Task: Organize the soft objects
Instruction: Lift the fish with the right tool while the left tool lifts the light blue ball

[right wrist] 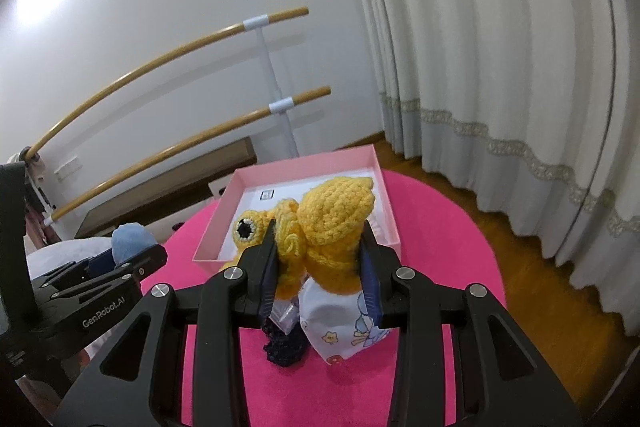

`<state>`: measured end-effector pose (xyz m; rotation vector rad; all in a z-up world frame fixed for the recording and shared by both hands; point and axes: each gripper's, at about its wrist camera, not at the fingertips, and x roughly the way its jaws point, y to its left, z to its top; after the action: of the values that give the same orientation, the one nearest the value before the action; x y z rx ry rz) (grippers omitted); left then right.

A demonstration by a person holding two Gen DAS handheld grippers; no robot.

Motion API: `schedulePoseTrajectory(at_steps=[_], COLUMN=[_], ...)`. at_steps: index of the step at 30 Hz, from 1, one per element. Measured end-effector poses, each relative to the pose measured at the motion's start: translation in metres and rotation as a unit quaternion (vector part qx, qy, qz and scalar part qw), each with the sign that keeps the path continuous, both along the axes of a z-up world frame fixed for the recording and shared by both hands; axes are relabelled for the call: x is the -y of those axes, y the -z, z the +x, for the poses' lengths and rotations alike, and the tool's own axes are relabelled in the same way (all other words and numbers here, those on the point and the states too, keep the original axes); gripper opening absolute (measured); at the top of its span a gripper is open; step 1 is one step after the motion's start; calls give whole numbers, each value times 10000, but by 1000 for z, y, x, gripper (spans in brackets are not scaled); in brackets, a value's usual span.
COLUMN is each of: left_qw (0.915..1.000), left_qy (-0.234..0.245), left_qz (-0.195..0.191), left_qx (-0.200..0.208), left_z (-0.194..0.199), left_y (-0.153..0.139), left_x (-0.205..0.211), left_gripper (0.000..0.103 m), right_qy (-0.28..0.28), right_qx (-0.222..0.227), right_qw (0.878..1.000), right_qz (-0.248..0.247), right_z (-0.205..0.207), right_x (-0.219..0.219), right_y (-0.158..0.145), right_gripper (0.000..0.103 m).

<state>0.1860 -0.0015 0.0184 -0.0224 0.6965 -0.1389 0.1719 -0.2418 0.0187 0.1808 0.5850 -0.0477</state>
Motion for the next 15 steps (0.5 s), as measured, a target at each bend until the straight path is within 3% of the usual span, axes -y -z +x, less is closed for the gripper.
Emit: schedulePoseTrajectory(at_steps=[15], left_qw=[9980], left_qy=[21], left_qz=[-10], left_qx=[639], left_z=[-82], left_y=[-29], left_x=[-13], left_gripper=[46], right_qy=[105], right_qx=[577], right_qw=[9973], right_qz=[-446], right_z=[-36], right_x=[-20], right_y=[-27], right_gripper=[34])
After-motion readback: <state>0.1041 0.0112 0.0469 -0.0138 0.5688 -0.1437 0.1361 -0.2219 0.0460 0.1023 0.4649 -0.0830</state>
